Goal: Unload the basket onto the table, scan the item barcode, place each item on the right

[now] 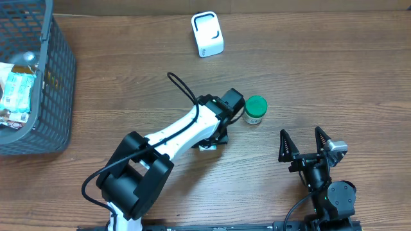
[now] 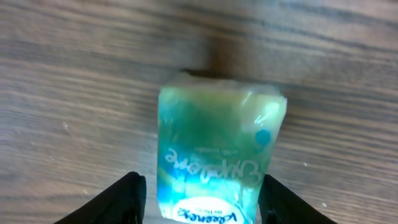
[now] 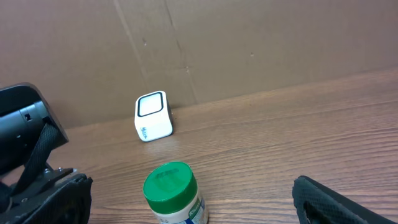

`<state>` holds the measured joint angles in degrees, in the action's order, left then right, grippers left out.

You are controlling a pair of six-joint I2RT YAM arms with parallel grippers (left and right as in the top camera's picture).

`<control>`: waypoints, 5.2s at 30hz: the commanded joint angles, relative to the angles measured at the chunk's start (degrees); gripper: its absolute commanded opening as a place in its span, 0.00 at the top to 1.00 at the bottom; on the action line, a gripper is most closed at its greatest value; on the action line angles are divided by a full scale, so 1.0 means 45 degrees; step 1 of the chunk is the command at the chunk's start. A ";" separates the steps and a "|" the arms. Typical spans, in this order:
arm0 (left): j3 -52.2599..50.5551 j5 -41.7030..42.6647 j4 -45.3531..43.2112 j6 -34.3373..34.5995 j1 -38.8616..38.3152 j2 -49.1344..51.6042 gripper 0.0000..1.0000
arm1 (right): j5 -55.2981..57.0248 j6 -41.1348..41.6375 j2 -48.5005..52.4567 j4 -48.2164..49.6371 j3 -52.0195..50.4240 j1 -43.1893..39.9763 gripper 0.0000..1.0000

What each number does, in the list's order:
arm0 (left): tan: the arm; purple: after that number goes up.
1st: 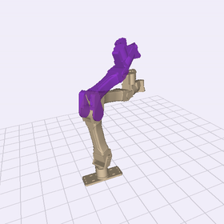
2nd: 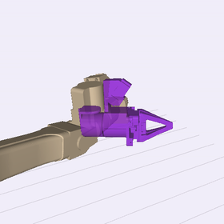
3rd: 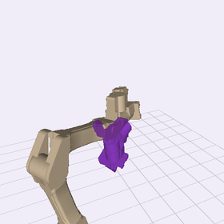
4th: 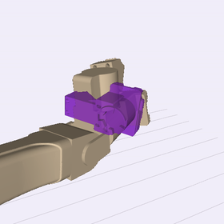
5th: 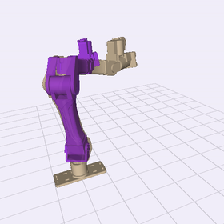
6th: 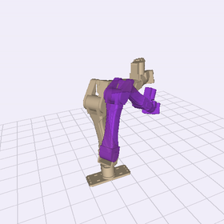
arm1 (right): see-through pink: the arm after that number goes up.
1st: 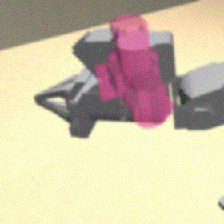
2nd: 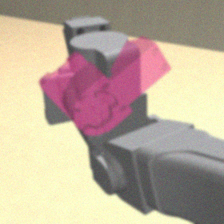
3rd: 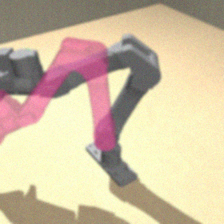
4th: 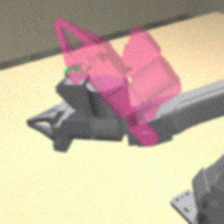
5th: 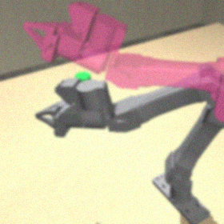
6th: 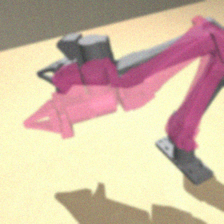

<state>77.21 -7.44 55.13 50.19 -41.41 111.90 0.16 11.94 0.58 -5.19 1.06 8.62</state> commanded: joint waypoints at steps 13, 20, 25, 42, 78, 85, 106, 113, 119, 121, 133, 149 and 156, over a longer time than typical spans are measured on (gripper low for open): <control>0.2059 -0.0136 0.1438 -0.2686 -0.0369 0.0277 0.46 | -0.0063 -0.0092 -0.0092 0.0078 -0.0136 -0.0078 0.00; 0.1851 -0.0787 0.1214 -0.1875 -0.0758 0.0306 0.51 | -0.0063 -0.0092 -0.0092 0.0078 -0.0136 -0.0078 0.00; 0.1851 -0.1302 0.1608 -0.0903 -0.0835 0.0661 0.51 | -0.0063 -0.0092 -0.0092 0.0078 -0.0136 -0.0078 0.00; 0.1851 -0.1443 0.1268 -0.0797 -0.0889 0.2021 0.58 | -0.0063 -0.0092 -0.0092 0.0078 -0.0136 -0.0078 0.00; 0.5270 0.0529 0.2016 -0.3682 -0.0087 0.2045 0.96 | -0.0063 -0.0092 -0.0092 0.0078 -0.0136 -0.0078 0.00; 0.5299 0.4605 0.0918 -0.5226 0.1311 0.1943 0.96 | -0.0068 -0.0092 -0.0092 0.0078 -0.0136 -0.0078 0.00; 0.1049 1.4222 -0.6523 -0.6499 0.3750 0.1943 0.96 | -0.0063 -0.0092 -0.0092 0.0078 -0.0136 -0.0078 0.00; 0.0316 1.3124 -0.6985 -0.5615 0.3691 0.1943 0.96 | -0.0063 -0.0092 -0.0092 0.0078 -0.0136 -0.0078 0.00; 0.0170 1.2900 -0.7247 -0.5328 0.3468 0.1943 0.96 | -0.0063 -0.0092 -0.0092 0.0078 -0.0136 -0.0078 0.00; 0.0170 1.2905 -0.7441 -0.4794 0.3419 0.1943 0.93 | -0.0063 -0.0092 -0.0092 0.0078 -0.0136 -0.0078 0.00; 0.0170 1.2852 -0.7407 -0.4765 0.3371 0.1943 0.78 | -0.0063 -0.0092 -0.0092 0.0078 -0.0136 -0.0078 0.00; 0.0393 1.2891 -0.7329 -0.4988 0.3400 0.1807 0.43 | -0.0068 -0.0092 -0.0092 0.0078 -0.0136 -0.0078 0.00; 0.1855 1.0472 -0.4979 -0.5518 0.3526 0.0869 0.34 | -0.0063 -0.0092 -0.0092 0.0078 -0.0136 -0.0078 0.00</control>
<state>80.60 46.72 29.87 27.92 -25.89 120.92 0.19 11.94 0.58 -5.15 1.06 8.60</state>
